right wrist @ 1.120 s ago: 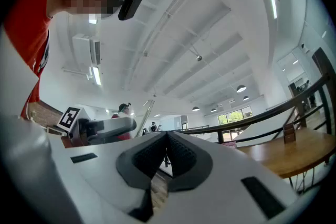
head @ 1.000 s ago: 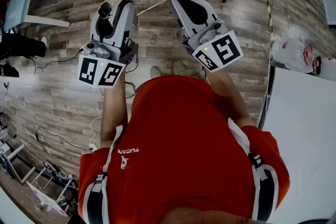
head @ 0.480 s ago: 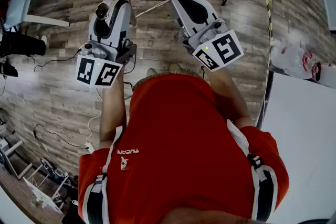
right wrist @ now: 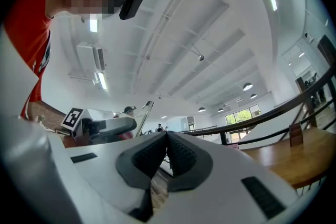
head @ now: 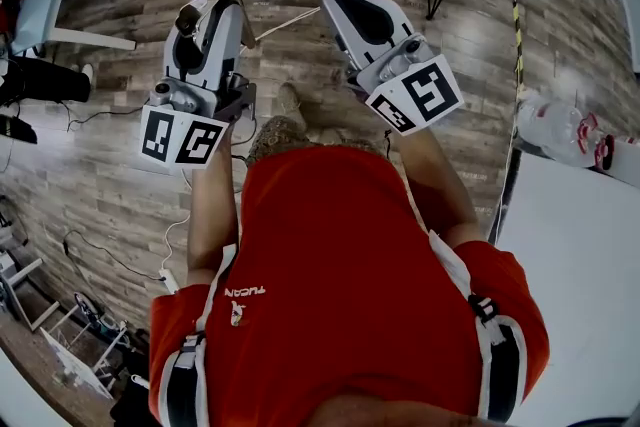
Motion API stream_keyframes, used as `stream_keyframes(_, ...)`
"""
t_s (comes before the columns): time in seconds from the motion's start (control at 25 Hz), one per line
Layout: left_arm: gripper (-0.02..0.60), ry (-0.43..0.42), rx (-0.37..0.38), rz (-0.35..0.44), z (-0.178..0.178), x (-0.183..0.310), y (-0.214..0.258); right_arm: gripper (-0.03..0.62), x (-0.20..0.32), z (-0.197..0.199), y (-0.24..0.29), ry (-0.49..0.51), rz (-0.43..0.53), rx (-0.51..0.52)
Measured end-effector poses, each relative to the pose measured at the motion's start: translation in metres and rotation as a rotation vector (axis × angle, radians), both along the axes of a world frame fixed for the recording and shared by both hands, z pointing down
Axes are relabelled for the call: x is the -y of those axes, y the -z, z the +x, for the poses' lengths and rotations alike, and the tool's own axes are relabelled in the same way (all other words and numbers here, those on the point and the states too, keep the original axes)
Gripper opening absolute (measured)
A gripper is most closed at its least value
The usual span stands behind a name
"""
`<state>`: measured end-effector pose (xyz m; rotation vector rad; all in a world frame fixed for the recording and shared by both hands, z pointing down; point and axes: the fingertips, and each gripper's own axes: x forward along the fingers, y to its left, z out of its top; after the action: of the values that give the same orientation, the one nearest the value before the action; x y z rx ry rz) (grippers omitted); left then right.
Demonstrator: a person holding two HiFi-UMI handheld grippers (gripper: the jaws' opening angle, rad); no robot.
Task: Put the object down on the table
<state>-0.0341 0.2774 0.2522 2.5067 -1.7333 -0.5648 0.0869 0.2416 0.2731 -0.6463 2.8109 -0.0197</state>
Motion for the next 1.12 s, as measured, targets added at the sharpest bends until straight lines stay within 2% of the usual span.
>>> stream_keyframes(0.24, 0.193, -0.014, -0.004, 0.001, -0.022, 0.040, -0.005, 0.025, 0.038, -0.024, -0.003, -0.017, 0.011, -0.021)
stream_keyframes(0.48, 0.193, -0.040, 0.012, 0.011, -0.057, 0.104, -0.006, 0.025, 0.101, -0.058, -0.006, -0.051, 0.009, -0.046)
stream_keyframes(0.76, 0.193, -0.104, 0.002, -0.032, -0.119, 0.220, -0.012, 0.025, 0.210, -0.122, -0.004, -0.105, -0.026, -0.082)
stream_keyframes(1.0, 0.193, -0.167, 0.015, -0.021, -0.124, 0.229, -0.017, 0.025, 0.213, -0.130, -0.001, -0.159, 0.009, -0.080)
stream_keyframes(1.12, 0.193, -0.183, 0.019, -0.031, -0.131, 0.253, -0.018, 0.025, 0.235, -0.135, -0.001, -0.177, 0.013, -0.092)
